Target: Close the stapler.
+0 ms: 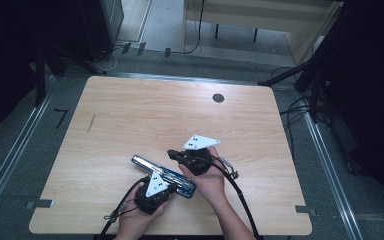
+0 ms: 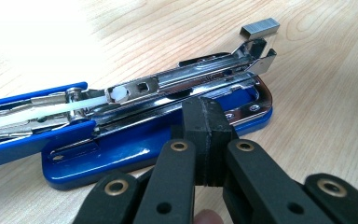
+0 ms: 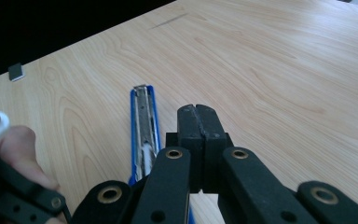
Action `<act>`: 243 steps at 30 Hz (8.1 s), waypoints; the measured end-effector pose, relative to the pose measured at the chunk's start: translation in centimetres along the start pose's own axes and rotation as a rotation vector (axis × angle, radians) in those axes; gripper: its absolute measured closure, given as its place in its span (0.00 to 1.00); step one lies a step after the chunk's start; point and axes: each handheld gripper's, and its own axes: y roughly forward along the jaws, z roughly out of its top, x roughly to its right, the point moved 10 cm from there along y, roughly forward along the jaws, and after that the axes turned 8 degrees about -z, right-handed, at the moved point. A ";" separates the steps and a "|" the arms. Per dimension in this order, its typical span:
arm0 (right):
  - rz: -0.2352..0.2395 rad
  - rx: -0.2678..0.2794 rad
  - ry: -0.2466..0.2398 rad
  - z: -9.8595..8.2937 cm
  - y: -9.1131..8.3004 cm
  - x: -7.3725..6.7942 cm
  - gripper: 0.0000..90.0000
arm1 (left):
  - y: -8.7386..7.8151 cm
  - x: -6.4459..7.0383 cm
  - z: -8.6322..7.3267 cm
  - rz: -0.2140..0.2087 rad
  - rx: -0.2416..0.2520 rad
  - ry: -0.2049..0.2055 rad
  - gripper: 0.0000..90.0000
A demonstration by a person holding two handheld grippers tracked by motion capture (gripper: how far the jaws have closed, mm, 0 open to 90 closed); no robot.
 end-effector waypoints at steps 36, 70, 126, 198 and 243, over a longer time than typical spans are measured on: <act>-0.160 -0.065 0.076 -8.6 -7.0 7.8 1.00 | 0.0 0.0 0.0 0.005 0.000 0.001 1.00; -0.171 -0.096 0.121 -11.9 -8.5 8.6 1.00 | 0.0 -0.1 0.0 0.002 0.001 -0.003 1.00; -0.158 -0.092 0.040 -10.8 -10.0 6.4 0.79 | 0.0 -0.1 0.0 0.000 0.002 -0.006 1.00; -0.062 -0.163 -0.088 -10.1 -9.0 5.0 0.89 | 0.0 -0.1 0.0 -0.003 0.003 -0.009 1.00; 0.069 -0.180 -0.118 -6.8 -6.2 -0.6 0.89 | 0.0 -0.1 0.1 -0.002 0.005 -0.007 1.00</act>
